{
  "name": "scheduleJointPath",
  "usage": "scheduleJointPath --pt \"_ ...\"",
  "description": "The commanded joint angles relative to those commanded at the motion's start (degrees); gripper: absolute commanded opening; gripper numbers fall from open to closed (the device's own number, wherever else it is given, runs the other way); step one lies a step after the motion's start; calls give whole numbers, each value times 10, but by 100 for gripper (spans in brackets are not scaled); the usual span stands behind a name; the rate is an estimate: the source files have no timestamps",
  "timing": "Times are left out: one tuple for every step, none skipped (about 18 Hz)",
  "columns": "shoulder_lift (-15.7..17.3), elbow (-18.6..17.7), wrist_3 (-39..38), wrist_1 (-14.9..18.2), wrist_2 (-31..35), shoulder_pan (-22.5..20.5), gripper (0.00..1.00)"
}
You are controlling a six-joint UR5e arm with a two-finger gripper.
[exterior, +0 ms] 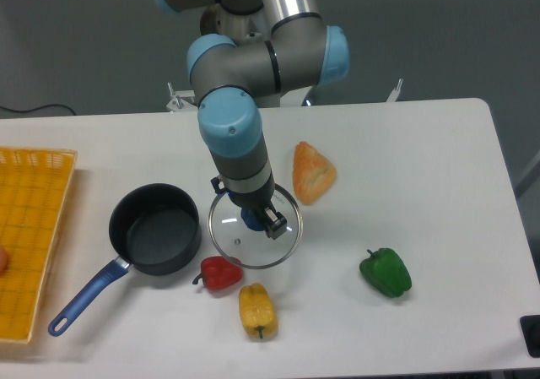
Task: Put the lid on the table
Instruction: 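Carry the glass lid by its knob away from the saucepan, lowering it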
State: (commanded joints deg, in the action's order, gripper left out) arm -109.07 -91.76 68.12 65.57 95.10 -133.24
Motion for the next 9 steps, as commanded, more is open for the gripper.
scheduleJointPath --pt "-3 -2 1 0 0 -2 61" --pt "-4 -2 2 0 1 -3 61" --pt "-6 -2 4 -2 1 -4 61" --pt "-10 -2 5 -7 3 -4 61" --pt "-11 -2 5 -11 8 -4 61" --pt "-14 -2 5 -12 11 -4 61" --pt "-18 -2 4 -13 12 -4 61" --pt "-24 -2 4 -16 14 -4 61" --pt "-28 -3 4 -26 19 -4 61"
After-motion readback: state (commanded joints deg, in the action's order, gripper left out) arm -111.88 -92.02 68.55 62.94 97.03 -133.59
